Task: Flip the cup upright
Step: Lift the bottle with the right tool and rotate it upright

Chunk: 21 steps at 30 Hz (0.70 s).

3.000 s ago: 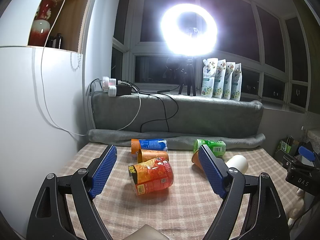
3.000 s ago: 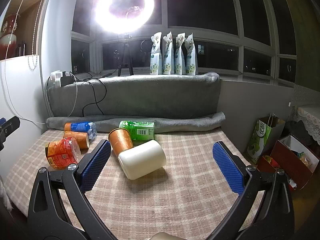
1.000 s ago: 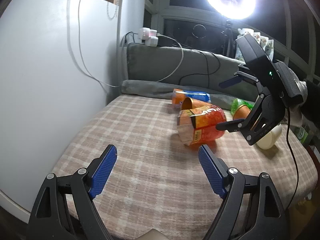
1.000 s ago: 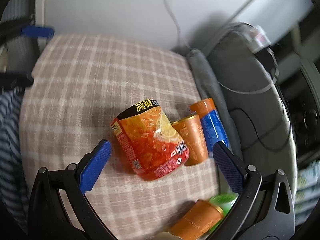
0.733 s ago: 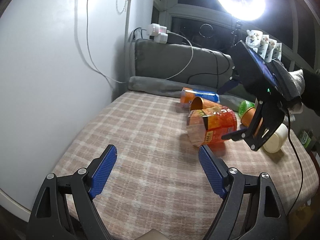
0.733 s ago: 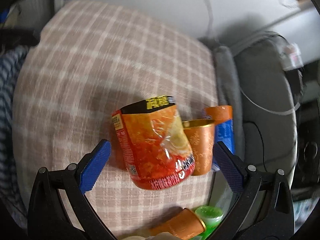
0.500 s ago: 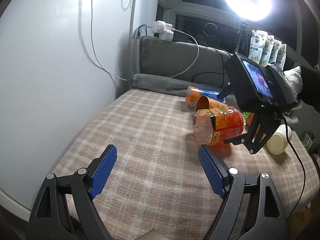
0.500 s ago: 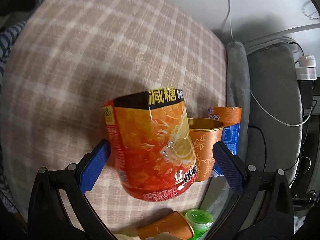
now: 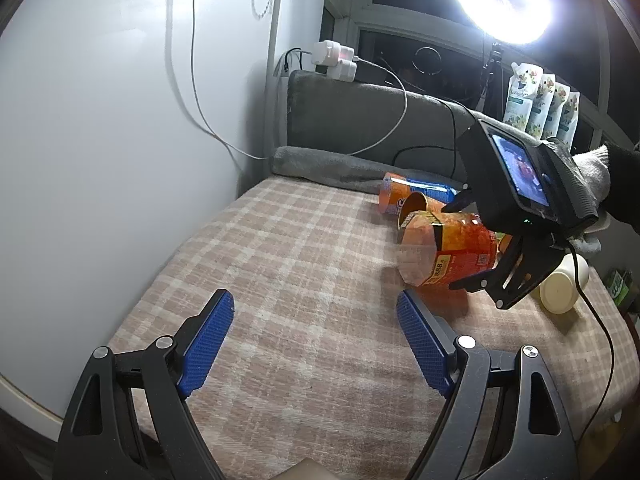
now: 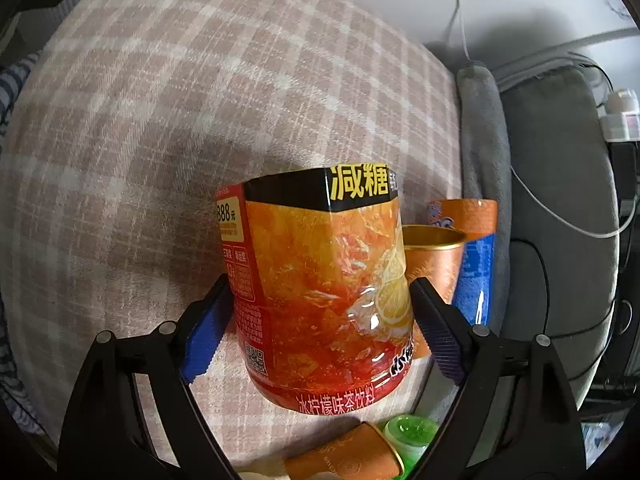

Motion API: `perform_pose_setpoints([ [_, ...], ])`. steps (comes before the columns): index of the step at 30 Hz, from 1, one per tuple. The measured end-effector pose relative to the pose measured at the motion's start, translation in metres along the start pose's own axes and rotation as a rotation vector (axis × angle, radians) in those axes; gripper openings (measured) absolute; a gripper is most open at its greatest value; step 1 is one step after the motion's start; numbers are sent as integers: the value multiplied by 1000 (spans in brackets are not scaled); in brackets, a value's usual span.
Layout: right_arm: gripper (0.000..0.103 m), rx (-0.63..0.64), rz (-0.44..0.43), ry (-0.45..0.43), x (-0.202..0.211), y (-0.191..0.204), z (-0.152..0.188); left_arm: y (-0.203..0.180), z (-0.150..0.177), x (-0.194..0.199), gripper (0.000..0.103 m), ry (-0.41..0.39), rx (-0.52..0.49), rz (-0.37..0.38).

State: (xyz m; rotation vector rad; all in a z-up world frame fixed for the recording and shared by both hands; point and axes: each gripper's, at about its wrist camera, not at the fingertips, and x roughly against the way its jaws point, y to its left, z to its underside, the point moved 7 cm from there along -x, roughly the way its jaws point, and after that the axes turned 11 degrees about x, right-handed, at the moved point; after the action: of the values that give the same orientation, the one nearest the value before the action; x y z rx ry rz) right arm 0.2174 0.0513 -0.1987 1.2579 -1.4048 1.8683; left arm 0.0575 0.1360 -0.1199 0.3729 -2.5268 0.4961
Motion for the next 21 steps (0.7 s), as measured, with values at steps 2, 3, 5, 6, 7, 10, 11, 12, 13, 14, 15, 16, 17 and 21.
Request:
perform_pose_setpoints([
  [2, 89, -35, -8, -9, 3, -3, 1, 0, -1, 1, 84, -1, 0, 2],
  [3, 89, -55, -12, -15, 5, -4, 2, -1, -1, 1, 84, -2, -1, 3],
  [5, 89, -73, -14, -26, 10, -4, 3, -2, -1, 3, 84, -5, -6, 5],
  [6, 89, -86, -12, -33, 14, -2, 4, -3, -1, 4, 84, -5, -8, 6],
  [7, 89, -109, -16, -46, 19, -2, 5, -4, -1, 5, 84, -5, -9, 8],
  [10, 89, -180, -39, -81, 32, 0, 7, -6, 0, 7, 84, -3, -14, 15],
  [11, 89, -215, -49, -96, 38, 1, 9, -7, 1, 8, 84, 3, -14, 16],
  [12, 89, -250, -61, -112, 44, 2, 11, -8, 1, 9, 84, 2, -16, 19],
  [13, 89, -292, -79, -131, 49, 3, 13, -9, 1, 11, 84, 1, -19, 22],
  [14, 89, -336, -98, -150, 55, 4, 16, -10, 1, 12, 84, 0, -21, 25],
  [15, 89, -377, -114, -169, 59, 5, 18, -12, 2, 13, 84, -1, -24, 28],
  [16, 89, -434, -142, -193, 64, 8, 22, -13, 2, 14, 84, -2, -28, 32],
  [17, 89, -472, -164, -208, 66, 10, 25, -15, 3, 15, 84, -2, -32, 35],
  [21, 89, -727, -278, -250, 69, 21, 45, -21, 7, 18, 84, 4, -43, 48],
])
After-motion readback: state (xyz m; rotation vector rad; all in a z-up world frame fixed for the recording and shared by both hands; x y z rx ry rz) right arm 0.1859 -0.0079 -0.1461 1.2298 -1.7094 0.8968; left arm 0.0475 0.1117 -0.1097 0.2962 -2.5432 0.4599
